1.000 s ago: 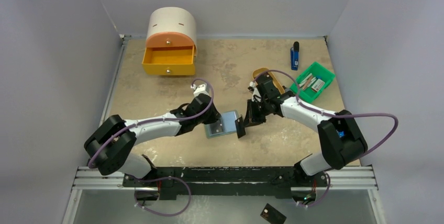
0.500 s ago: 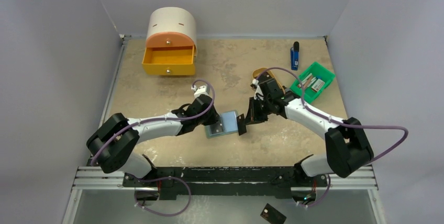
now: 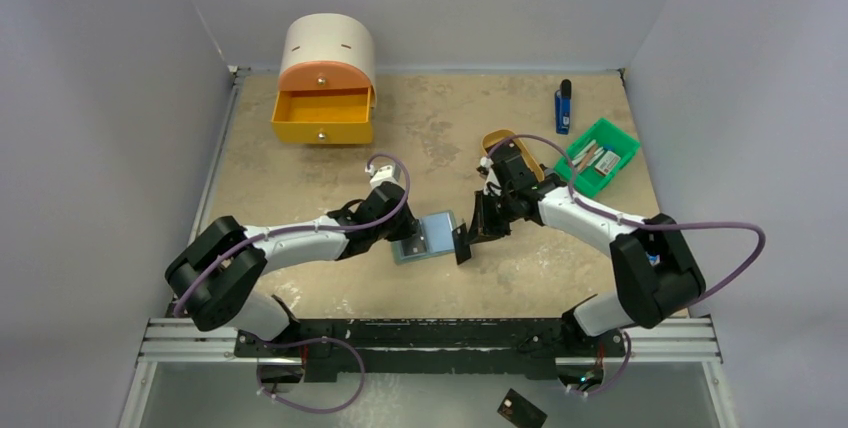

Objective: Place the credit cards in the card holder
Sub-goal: Turn over the card slot in the card holder, then insert the credit card into the card holder.

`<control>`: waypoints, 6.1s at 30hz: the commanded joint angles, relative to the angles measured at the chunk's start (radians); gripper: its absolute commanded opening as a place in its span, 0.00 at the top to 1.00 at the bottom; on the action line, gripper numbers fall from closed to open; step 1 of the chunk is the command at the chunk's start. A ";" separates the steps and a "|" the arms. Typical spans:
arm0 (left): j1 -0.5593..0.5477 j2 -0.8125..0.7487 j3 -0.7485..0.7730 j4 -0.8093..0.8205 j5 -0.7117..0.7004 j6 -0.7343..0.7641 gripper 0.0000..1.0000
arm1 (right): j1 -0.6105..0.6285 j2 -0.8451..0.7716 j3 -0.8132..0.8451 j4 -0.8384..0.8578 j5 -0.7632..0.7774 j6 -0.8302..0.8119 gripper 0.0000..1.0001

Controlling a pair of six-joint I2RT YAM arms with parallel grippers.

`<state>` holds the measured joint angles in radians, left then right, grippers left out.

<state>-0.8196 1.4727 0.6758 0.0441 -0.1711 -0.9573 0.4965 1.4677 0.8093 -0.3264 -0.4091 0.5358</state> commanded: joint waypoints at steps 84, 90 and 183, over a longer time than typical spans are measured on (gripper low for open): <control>-0.001 -0.174 -0.009 -0.028 -0.101 -0.020 0.85 | 0.061 -0.149 0.117 0.005 0.135 -0.041 1.00; 0.006 -0.282 -0.066 -0.097 -0.196 -0.060 0.87 | 0.062 -0.012 0.184 0.097 -0.050 -0.044 1.00; 0.042 -0.370 -0.115 -0.028 -0.138 -0.089 1.00 | 0.030 0.145 0.044 0.364 -0.241 0.104 1.00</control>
<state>-0.7807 1.1450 0.5579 -0.1402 -0.4038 -1.0557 0.5243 1.6409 0.8093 0.0505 -0.6460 0.6632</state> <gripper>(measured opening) 0.006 0.005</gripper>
